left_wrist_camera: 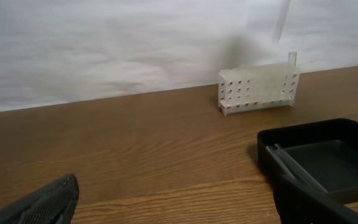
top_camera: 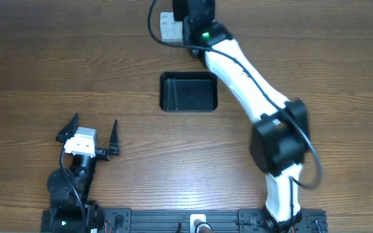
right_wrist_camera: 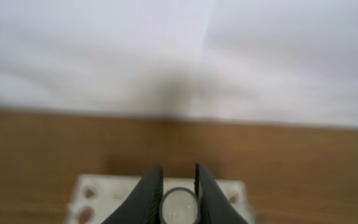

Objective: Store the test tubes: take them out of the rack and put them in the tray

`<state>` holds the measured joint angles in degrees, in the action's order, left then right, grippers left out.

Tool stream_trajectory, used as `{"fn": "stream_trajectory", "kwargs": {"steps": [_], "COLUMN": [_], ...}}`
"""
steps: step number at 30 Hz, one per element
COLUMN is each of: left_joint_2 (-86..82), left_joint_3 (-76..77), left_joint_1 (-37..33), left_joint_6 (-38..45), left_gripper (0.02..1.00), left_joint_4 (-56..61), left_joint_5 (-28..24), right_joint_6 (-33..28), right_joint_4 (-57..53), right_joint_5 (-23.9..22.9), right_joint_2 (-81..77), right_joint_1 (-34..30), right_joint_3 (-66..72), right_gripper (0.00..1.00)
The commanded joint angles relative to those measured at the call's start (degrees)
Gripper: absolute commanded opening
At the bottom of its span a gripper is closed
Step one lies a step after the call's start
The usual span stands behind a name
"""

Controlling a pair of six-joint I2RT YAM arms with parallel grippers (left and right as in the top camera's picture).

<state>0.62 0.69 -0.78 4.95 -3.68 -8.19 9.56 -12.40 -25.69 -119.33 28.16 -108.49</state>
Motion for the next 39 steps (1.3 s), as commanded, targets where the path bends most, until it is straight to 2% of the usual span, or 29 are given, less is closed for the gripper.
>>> {"fn": "stream_trajectory", "kwargs": {"steps": [1, 6, 12, 15, 18, 22, 31, 39], "left_joint_2": [-0.35, -0.35, -0.35, -0.35, -0.35, -0.35, -0.35, -0.35], "left_joint_3": [-0.35, -0.35, -0.35, -0.35, -0.35, -0.35, -0.35, -0.35], "left_joint_1": [-0.26, -0.24, -0.26, -0.26, -0.26, -0.26, -0.24, -0.24], "left_joint_6": [0.44, 0.44, 0.44, 0.42, 0.44, 0.42, 0.44, 0.44], "left_gripper": [1.0, 1.0, 1.0, 1.0, 1.0, 1.0, 1.0, 0.998], "left_joint_4": [0.0, 0.0, 0.0, 0.0, 0.0, 0.0, 0.0, 0.0], "left_joint_5": [-0.52, -0.52, -0.52, -0.52, -0.52, -0.52, -0.52, -0.52], "right_joint_6": [-0.63, 2.97, 11.98, 14.6, 14.62, 14.62, 15.1, 15.21], "right_joint_4": [-4.61, -17.46, -33.31, -36.61, -37.44, -37.77, -40.0, -40.76], "right_joint_5": [0.2, 6.78, 8.57, 11.45, 16.87, 21.44, 23.96, 24.0], "right_joint_2": [10.36, 14.73, 12.66, 9.42, 5.03, -1.11, -5.86, -7.26], "right_joint_1": [0.31, 0.33, -0.04, -0.66, -0.81, -0.83, -0.63, -0.11], "right_joint_3": [-1.44, -1.44, -1.11, -0.55, -0.33, -0.33, -0.31, 0.15], "right_gripper": [0.139, 0.121, 0.134, 0.154, 0.154, 0.141, 0.128, 0.112]}}
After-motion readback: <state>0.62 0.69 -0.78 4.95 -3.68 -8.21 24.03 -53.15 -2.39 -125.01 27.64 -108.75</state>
